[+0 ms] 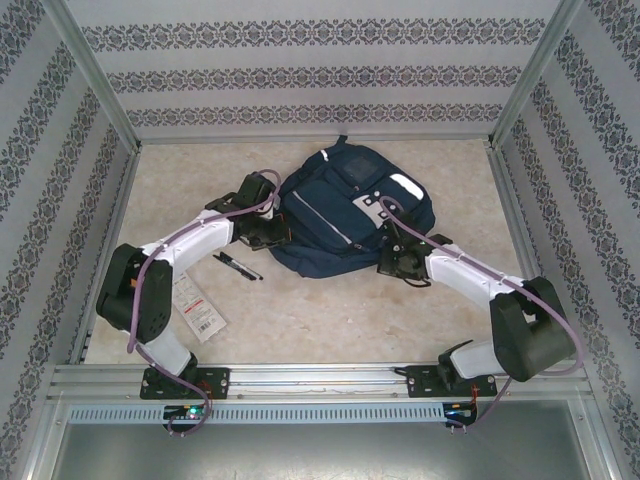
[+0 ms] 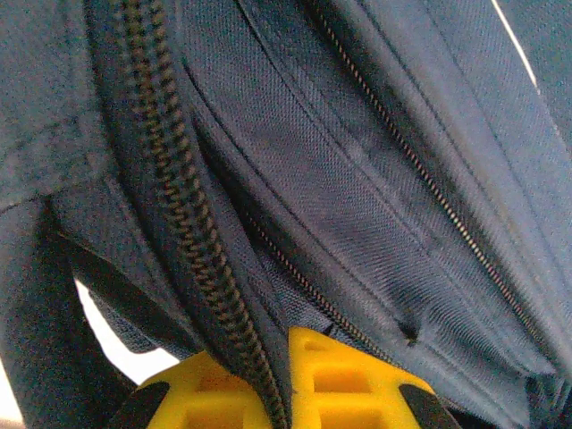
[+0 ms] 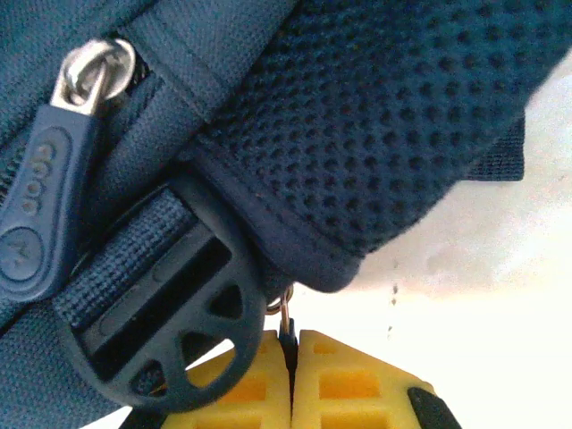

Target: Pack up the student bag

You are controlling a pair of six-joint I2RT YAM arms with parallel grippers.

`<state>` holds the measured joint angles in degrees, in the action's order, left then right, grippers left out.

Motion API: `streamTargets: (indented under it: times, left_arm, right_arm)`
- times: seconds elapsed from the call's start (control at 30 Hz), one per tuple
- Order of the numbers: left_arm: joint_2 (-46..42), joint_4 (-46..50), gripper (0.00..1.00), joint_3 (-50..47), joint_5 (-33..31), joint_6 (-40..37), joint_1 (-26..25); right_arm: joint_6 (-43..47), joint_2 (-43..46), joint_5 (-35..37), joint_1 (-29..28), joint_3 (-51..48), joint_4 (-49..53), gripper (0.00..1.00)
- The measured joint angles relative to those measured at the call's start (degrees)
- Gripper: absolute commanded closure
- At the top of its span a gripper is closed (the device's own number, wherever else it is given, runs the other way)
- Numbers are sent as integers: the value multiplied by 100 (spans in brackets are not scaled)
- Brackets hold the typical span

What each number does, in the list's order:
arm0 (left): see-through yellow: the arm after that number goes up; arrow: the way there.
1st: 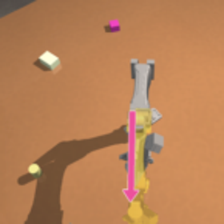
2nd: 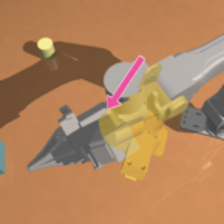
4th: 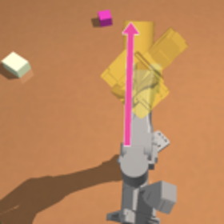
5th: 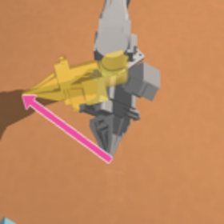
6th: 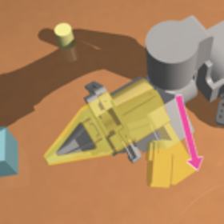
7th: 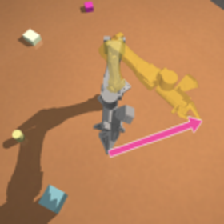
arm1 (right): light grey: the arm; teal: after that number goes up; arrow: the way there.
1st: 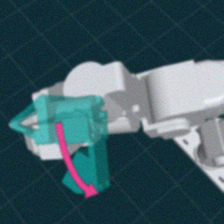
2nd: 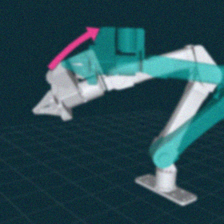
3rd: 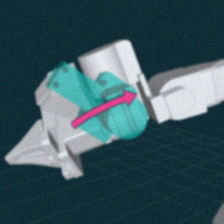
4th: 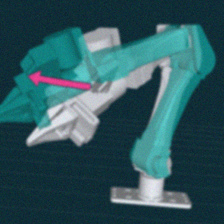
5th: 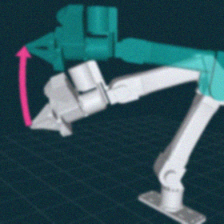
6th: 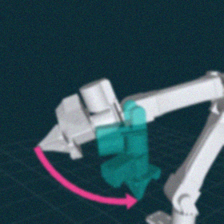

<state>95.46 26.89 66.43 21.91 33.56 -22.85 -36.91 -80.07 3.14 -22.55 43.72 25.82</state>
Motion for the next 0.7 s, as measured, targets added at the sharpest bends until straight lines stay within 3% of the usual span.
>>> streamTargets:
  times: [0.13,0.23,0.47,0.53,0.7]
  left_arm:
    - [96,-31,100,26,155,-195,-2]
    - [125,-33,100,26,216,-251,0]
    - [120,-76,74,-46,424,-155,37]
    - [116,-76,66,-96,455,-109,37]
    - [-61,-61,60,-109,461,-26,37]
  right_arm:
    - [94,0,-17,177,0,-114,95]
    - [131,9,-76,260,-22,-146,82]
    - [236,509,-282,634,-407,15,54]
    - [264,881,-323,667,-479,175,52]
    - [352,1851,-343,669,-490,588,50]
